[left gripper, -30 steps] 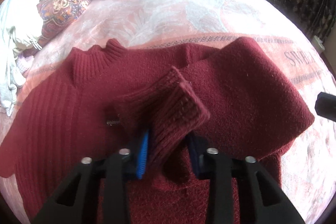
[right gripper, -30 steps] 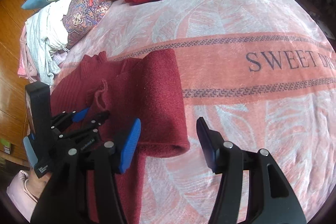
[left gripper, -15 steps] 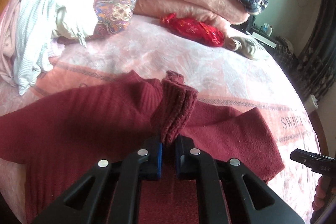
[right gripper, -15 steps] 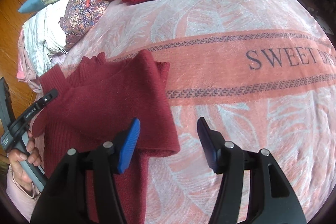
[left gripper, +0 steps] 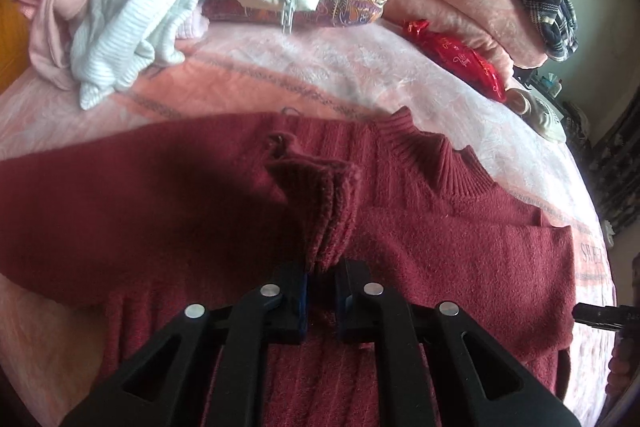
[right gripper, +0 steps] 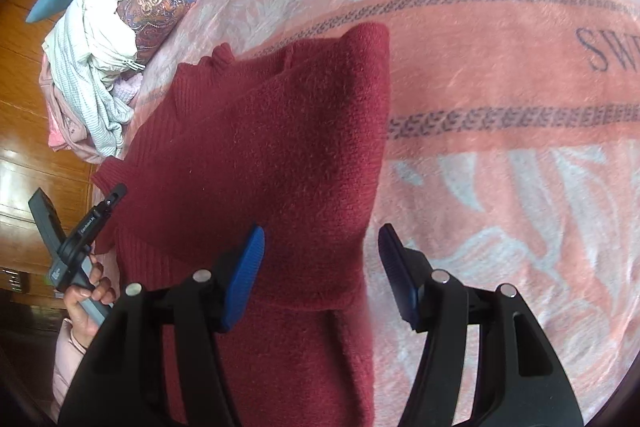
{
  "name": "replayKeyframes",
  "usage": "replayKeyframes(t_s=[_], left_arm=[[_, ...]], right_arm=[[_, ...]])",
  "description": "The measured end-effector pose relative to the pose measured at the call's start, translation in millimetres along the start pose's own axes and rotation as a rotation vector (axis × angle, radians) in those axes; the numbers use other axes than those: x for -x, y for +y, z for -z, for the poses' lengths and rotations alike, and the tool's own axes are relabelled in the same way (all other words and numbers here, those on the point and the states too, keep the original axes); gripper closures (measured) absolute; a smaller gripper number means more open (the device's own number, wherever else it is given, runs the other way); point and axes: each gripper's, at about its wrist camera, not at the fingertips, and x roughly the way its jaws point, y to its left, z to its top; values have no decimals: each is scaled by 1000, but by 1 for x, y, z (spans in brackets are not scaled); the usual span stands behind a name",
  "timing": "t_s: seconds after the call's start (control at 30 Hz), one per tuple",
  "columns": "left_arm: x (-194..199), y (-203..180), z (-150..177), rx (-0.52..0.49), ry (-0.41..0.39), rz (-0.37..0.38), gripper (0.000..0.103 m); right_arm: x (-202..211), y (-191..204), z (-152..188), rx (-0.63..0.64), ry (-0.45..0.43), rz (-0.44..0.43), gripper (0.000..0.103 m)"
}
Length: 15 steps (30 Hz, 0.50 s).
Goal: Fold small clothes
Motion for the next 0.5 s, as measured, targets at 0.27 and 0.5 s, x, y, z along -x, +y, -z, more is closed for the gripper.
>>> replayKeyframes(t_s=[0.27,0.5], left_arm=[[-4,7,6,20,9,-95,79],[-4,19,6,7,87,-88,64]], right_arm=[[-1,-12,2,-28,13,113,94],[-7,4,10,51,-4,258,82]])
